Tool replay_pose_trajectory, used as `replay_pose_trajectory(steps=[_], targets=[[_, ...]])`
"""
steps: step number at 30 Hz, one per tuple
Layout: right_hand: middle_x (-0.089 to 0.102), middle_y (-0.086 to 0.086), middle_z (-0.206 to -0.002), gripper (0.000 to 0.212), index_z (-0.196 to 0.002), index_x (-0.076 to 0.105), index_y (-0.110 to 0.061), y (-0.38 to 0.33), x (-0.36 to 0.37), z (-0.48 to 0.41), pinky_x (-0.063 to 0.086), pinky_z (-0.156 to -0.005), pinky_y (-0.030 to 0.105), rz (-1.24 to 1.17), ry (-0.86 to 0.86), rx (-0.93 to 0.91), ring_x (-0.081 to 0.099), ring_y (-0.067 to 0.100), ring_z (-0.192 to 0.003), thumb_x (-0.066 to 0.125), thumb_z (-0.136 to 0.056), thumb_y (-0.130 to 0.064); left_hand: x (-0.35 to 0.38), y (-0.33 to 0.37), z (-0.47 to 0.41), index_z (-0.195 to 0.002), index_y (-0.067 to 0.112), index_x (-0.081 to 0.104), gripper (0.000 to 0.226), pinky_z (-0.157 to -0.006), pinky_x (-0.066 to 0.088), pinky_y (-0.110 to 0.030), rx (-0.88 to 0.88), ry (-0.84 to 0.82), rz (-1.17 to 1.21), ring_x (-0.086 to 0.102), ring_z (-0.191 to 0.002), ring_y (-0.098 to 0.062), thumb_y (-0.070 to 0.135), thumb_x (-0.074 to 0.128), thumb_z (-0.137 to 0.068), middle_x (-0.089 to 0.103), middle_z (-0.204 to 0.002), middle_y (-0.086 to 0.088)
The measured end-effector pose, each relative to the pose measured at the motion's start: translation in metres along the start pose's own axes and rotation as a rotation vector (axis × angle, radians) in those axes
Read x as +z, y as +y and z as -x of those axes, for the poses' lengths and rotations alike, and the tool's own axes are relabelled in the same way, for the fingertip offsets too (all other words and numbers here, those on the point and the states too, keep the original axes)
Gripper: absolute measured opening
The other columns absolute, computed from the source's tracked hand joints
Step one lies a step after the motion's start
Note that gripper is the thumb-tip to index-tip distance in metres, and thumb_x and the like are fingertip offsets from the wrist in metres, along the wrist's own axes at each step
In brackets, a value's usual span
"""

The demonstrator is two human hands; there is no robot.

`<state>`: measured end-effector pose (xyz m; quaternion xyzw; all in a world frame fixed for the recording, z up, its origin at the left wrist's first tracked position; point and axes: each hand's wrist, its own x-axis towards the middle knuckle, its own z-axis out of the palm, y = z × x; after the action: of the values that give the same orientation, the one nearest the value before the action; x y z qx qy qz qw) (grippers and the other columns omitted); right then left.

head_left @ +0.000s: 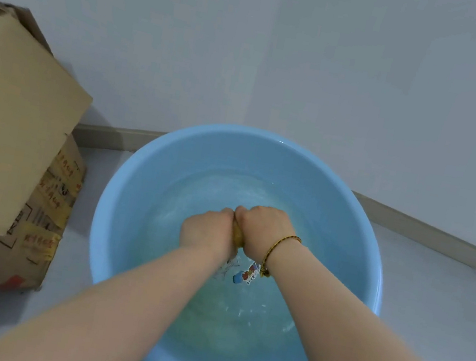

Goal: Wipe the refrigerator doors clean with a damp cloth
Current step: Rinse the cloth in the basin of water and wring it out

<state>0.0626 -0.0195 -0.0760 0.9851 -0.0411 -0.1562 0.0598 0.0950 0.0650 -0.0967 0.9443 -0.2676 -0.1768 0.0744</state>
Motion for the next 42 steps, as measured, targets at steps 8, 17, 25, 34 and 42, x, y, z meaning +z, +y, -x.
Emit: replay_pose_trajectory(steps=[8,17,25,34,42], targets=[[0.054,0.003,-0.081,0.019,-0.100,0.050,-0.012,-0.004,0.004,0.008,0.035,-0.065,0.027,-0.267,0.036,0.073,0.047,0.025,-0.076,0.050,-0.081,-0.015,-0.006,-0.021,-0.003,-0.105,0.017,0.045,0.024,-0.062,0.032,-0.027,0.295,0.110,-0.240,0.061,-0.089,-0.024,0.026,0.048,-0.083,0.064,-0.098,0.000],[0.054,0.005,-0.085,0.021,-0.104,0.046,-0.012,0.001,0.004,0.003,0.034,-0.063,0.027,-0.347,0.078,0.089,0.044,0.022,-0.073,0.049,-0.083,-0.013,-0.009,-0.024,-0.008,-0.106,0.020,0.039,0.032,-0.063,0.033,-0.027,0.238,0.120,0.011,0.058,-0.086,-0.024,0.023,0.057,-0.079,0.058,-0.097,0.002],[0.053,0.004,-0.080,0.019,-0.101,0.042,-0.014,0.021,-0.050,0.002,0.033,-0.063,0.027,-0.822,0.341,0.507,0.050,0.029,-0.078,0.049,-0.084,-0.010,-0.069,-0.016,0.007,-0.125,0.009,0.042,0.050,-0.073,0.051,-0.029,-0.145,-0.019,1.357,0.058,-0.076,-0.013,0.026,0.062,-0.083,0.056,-0.092,0.002],[0.059,-0.002,-0.109,0.055,-0.124,0.038,-0.020,0.004,-0.226,0.067,0.048,-0.081,0.031,-1.164,0.270,0.364,0.057,0.020,-0.101,0.063,-0.075,-0.019,-0.249,0.038,0.060,-0.110,0.009,0.052,0.042,-0.067,0.045,-0.022,-0.218,0.125,1.542,0.059,-0.089,-0.015,0.028,0.067,-0.076,0.062,-0.103,-0.005],[0.061,-0.010,-0.084,0.008,-0.089,0.060,-0.023,0.028,-0.393,0.170,0.044,-0.066,0.006,-1.610,0.234,0.331,0.056,-0.014,-0.068,0.052,-0.091,-0.023,-0.415,0.069,0.137,-0.086,0.014,0.062,0.034,-0.062,0.049,-0.028,-0.144,-0.039,1.556,0.061,-0.070,-0.020,0.034,0.076,-0.063,0.066,-0.082,-0.008]])
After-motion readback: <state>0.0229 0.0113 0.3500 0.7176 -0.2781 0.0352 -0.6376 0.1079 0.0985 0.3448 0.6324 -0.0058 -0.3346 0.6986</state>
